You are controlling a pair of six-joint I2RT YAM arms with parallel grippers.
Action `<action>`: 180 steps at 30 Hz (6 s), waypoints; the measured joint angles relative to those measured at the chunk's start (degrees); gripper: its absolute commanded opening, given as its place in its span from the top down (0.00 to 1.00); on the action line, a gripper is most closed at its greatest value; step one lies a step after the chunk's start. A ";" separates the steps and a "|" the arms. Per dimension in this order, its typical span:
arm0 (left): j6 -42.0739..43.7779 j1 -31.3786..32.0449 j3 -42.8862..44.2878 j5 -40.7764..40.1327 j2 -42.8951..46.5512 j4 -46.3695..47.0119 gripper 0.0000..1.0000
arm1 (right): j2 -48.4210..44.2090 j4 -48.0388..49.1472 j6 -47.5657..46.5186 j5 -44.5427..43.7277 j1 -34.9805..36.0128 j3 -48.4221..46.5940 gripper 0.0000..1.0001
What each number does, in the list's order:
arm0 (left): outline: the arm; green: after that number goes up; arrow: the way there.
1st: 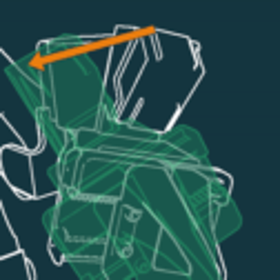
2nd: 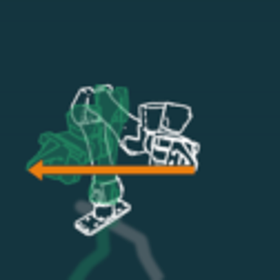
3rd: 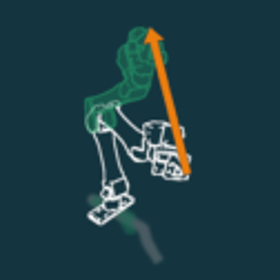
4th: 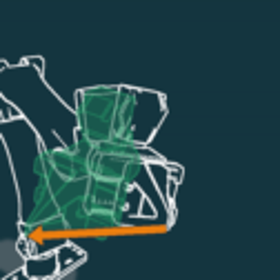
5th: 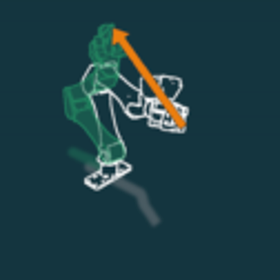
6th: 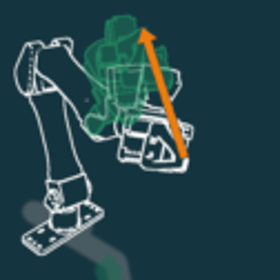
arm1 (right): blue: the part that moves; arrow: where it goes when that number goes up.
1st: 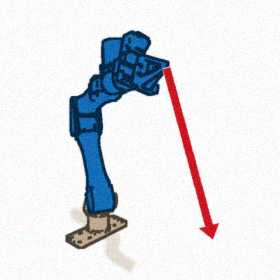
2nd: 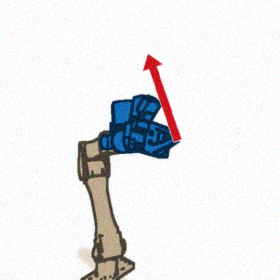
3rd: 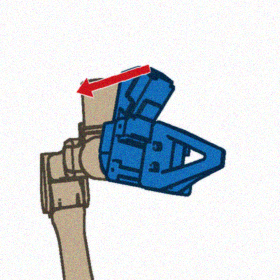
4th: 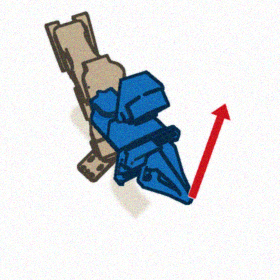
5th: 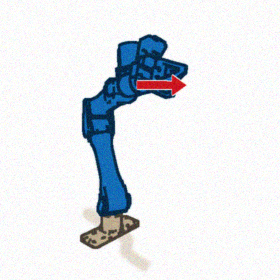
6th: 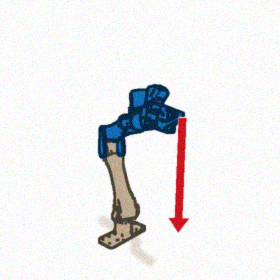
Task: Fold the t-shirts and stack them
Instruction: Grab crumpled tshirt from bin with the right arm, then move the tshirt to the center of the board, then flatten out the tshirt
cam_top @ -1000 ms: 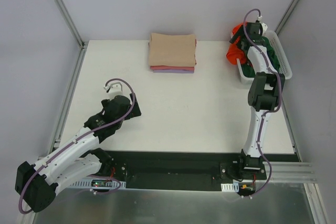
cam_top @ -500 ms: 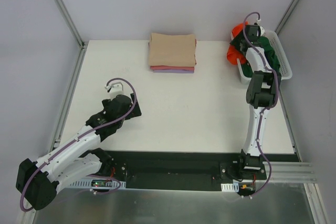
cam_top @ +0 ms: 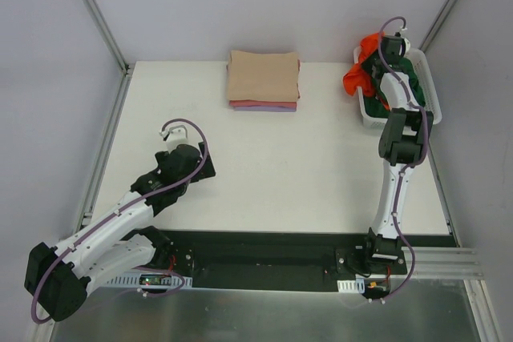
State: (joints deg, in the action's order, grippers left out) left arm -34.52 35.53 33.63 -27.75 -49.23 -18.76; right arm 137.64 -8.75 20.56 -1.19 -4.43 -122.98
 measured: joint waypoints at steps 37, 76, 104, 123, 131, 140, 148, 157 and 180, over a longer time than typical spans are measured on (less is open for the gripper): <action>-0.04 -0.02 0.00 5.42 8.68 -0.02 0.01 | -47.87 -6.12 -7.61 15.67 12.22 -10.40 0.99; -13.68 -0.02 -5.16 16.04 4.46 -6.73 0.05 | -73.22 -5.99 -14.93 -7.76 12.50 82.29 0.04; -11.65 -0.02 8.24 26.62 -28.81 8.13 1.00 | -114.49 -10.25 -13.18 4.04 12.50 104.98 0.04; -10.86 -0.74 2.34 24.09 -5.22 7.80 1.00 | -89.22 -11.10 -7.30 -10.95 30.82 96.96 0.17; -10.86 -0.76 2.21 23.54 -3.67 7.28 1.00 | -77.05 -5.03 -2.84 -16.65 32.15 96.19 0.36; -10.08 -1.44 2.23 20.98 -4.07 6.75 1.00 | -72.65 -5.73 0.22 -22.53 32.96 93.29 0.99; -5.99 -7.96 11.13 18.43 -3.85 3.69 1.00 | -84.30 -13.86 -2.97 -19.89 30.84 83.03 0.99; 2.27 -11.52 35.32 18.49 -0.79 2.10 1.00 | -94.53 -20.65 -6.91 -1.60 23.52 61.24 0.99; 17.81 -18.21 72.46 15.61 -29.62 0.22 1.00 | -68.24 -22.49 -12.26 13.49 15.80 31.47 1.00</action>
State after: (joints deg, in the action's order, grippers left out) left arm -16.71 17.32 106.08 -12.14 -78.85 -18.55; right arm 69.41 -31.24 8.29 12.29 11.38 -91.50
